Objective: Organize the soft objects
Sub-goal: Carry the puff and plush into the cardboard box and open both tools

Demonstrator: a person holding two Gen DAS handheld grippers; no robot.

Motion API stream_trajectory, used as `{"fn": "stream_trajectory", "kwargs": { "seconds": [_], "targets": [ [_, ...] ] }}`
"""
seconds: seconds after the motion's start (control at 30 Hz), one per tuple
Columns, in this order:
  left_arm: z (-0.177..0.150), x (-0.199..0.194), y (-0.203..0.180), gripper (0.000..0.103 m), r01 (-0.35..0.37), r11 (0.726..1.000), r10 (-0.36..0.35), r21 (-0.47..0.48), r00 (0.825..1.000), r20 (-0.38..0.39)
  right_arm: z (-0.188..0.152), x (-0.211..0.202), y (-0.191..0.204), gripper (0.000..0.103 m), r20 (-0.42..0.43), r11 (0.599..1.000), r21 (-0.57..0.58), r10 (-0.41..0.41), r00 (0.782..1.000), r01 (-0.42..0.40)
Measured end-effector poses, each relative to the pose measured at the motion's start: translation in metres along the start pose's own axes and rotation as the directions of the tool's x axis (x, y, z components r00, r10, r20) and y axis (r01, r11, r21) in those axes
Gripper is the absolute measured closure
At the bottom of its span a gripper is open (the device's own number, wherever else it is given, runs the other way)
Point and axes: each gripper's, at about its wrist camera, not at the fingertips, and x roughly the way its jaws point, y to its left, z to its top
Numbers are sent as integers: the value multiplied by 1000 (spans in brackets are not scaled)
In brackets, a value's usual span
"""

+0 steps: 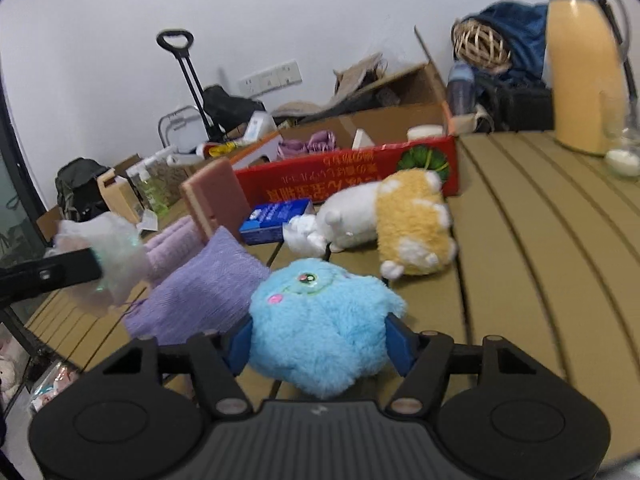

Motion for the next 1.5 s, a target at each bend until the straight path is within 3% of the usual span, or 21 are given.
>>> {"fn": "stream_trajectory", "kwargs": {
  "seconds": [0.33,0.5,0.63,0.73,0.83,0.97,1.07,1.13,1.2,1.27,1.37,1.47,1.5],
  "targets": [
    [2,-26,-27,65,-6,999,4,39,999,48,-8,-68,-5,37,105,1000,-12,5,994,-3],
    [64,-7,-1,65,-8,997,0,76,994,109,18,-69,-7,37,132,998,-58,14,991,-6],
    [141,45,32,65,-33,994,22,107,995,99,71,-50,-10,37,153,992,-130,10,988,10],
    [185,107,59,65,-37,993,34,110,999,29,126,-18,-14,37,156,984,-176,-8,988,36],
    [205,171,80,65,-56,993,61,101,997,-48,177,30,-21,37,120,984,-171,-20,993,41],
    [203,255,107,64,-51,996,64,79,983,-172,227,106,-30,37,45,988,-148,-34,998,40],
    [194,304,125,64,-84,993,99,78,971,-216,253,166,-38,37,-15,989,-125,-76,997,74],
    [189,329,134,63,-53,995,73,80,961,-267,262,202,-43,36,-64,987,-127,-104,992,96],
    [184,348,142,61,-47,995,70,84,951,-301,268,240,-47,36,-112,983,-138,-141,984,125],
    [176,364,145,60,-71,992,105,105,928,-357,270,273,-51,36,-155,972,-169,-191,969,165],
    [176,357,143,60,-62,995,87,77,922,-377,266,305,-61,33,-197,961,-186,-240,951,204],
    [170,352,136,59,-51,994,85,97,917,-389,268,314,-71,32,-206,974,-172,-184,961,150],
    [169,350,135,59,-53,995,82,86,915,-395,270,312,-73,24,-190,976,-171,-171,967,139]
  ]
}}
